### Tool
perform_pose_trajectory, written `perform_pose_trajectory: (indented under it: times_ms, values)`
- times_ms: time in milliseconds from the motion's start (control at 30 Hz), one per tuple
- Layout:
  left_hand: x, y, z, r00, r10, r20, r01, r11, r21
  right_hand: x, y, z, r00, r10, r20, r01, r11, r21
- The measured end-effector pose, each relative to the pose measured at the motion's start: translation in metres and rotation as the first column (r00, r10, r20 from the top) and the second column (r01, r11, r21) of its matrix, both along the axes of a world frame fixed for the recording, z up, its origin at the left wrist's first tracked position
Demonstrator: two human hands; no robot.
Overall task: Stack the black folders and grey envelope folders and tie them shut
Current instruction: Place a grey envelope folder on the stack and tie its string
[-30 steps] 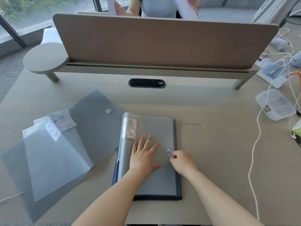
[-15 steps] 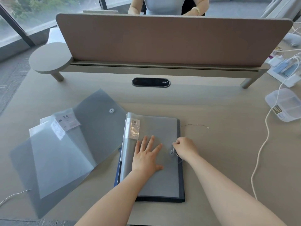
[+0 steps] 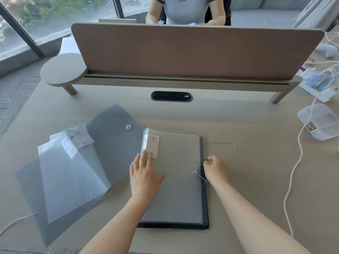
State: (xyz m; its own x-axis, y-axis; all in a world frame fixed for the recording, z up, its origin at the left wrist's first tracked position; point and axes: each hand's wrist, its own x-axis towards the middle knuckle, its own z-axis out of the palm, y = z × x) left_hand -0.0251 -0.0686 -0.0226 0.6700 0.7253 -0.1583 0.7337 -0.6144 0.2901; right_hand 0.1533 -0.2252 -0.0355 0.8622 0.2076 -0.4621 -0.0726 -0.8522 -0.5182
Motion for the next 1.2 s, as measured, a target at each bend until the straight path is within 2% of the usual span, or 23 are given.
perform_pose_trajectory:
  times_ms: [67,167,300,533,733,967,1200]
  values:
    - [-0.006,0.006,0.006,0.985,0.170,0.013,-0.168,0.981,-0.094,-0.003,0.002,0.002,0.999,-0.036,-0.032,0.036,0.999,0.004]
    - [-0.013,0.011,0.009,0.932,0.362,-0.025,-0.356,0.899,-0.256,-0.005,0.005,0.006,0.997,-0.056,-0.060,0.058,0.998,0.024]
    - [-0.017,0.015,0.005,0.872,0.481,-0.088,-0.464,0.758,-0.458,-0.005,0.003,0.011,0.995,-0.067,-0.072,0.070,0.997,0.039]
    - [-0.016,0.021,0.007,0.822,0.561,-0.095,-0.502,0.637,-0.584,0.008,-0.007,-0.019,0.969,-0.154,-0.194,0.178,0.978,0.112]
    - [-0.004,0.007,0.014,0.822,0.563,-0.080,-0.459,0.574,-0.678,0.022,-0.028,-0.022,0.957,-0.229,-0.181,0.247,0.965,0.088]
    - [0.027,-0.024,0.016,0.869,0.493,-0.038,-0.367,0.591,-0.719,0.041,-0.055,0.000,0.946,-0.299,-0.124,0.307,0.951,0.049]
    - [0.047,-0.037,0.015,0.887,0.461,-0.035,-0.341,0.601,-0.722,0.059,-0.070,0.002,0.952,-0.284,-0.115,0.288,0.957,0.024]
